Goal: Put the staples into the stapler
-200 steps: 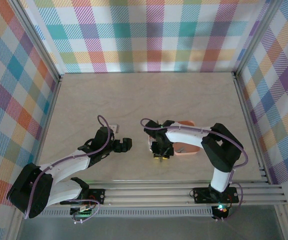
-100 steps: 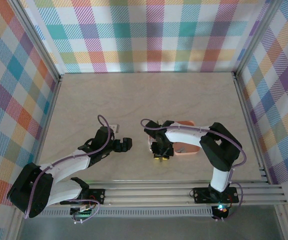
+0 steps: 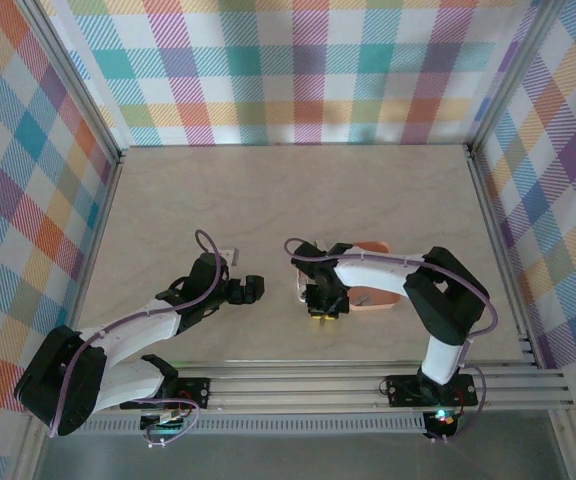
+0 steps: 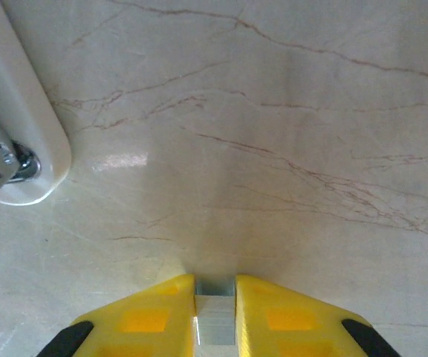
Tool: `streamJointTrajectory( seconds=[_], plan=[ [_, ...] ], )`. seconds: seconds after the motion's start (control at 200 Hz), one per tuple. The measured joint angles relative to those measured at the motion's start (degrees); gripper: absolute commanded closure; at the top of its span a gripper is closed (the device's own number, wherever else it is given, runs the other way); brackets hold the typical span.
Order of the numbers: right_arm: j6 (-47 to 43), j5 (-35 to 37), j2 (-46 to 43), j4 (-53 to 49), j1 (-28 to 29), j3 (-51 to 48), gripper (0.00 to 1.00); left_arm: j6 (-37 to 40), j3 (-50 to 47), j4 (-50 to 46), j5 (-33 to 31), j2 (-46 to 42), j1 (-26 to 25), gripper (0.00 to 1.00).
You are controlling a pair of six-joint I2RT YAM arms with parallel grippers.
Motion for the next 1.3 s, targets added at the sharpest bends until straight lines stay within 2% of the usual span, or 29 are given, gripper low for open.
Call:
streamJointTrajectory(
  seconds=[0.275,0.795,1.3],
  plan=[
    [-0.02,4.48,-5.2,7.82,0.33,-6.08,0.82,-0.02,0.0,0.02,-0.15,0.0,0.0,0.0],
    [-2.73,19.21,-7.19,18.64,5.73,-6.21,0.81,0.0,0.0,0.39,-1.09,0.0,0.0,0.0],
    [-5.68,21.57,-6.73,22.4,5.79,-4.9,0.81,0.0,-0.02,0.44,-2.25,0.0,-0.35,0.0]
  ],
)
